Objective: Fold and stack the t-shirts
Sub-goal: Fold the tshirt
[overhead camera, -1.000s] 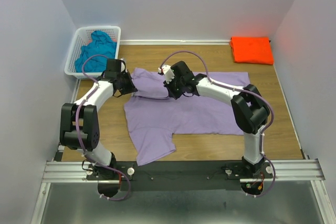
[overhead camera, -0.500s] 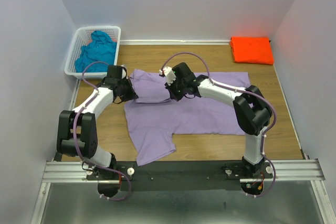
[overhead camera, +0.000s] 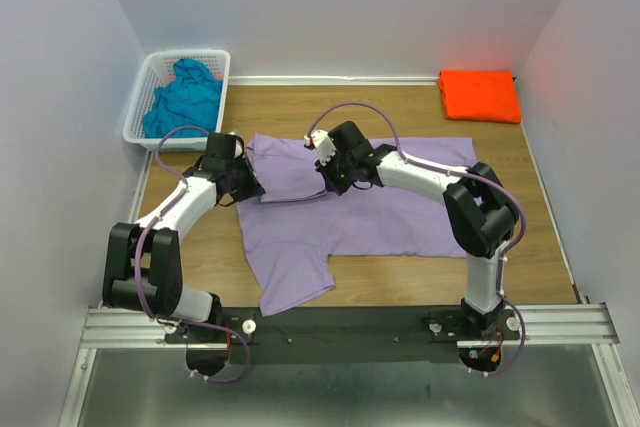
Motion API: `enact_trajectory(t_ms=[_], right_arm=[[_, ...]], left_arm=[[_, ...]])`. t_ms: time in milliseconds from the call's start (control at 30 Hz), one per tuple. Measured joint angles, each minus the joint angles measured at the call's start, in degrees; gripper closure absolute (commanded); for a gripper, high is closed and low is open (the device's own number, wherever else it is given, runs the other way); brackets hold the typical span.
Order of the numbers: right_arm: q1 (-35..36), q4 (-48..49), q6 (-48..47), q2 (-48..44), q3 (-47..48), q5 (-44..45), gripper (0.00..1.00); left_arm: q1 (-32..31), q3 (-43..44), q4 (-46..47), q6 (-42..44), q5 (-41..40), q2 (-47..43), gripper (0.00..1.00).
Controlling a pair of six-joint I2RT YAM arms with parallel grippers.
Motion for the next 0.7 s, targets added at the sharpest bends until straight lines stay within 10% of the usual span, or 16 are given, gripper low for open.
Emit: enact_trajectory(t_ms=[500,700], right_arm=[[0.0,-0.4,-0.6,0.6,-1.6,0.1,0.98],[0.0,-1.9,-1.0,0.9,-2.2,0.6,0.6]], left_arm=[[-2.4,-6.8,3.1,-3.3,-1.9,-2.0,1.0],[-2.6,-10.0,5.0,-5.0,-1.9,-2.0,0.74]])
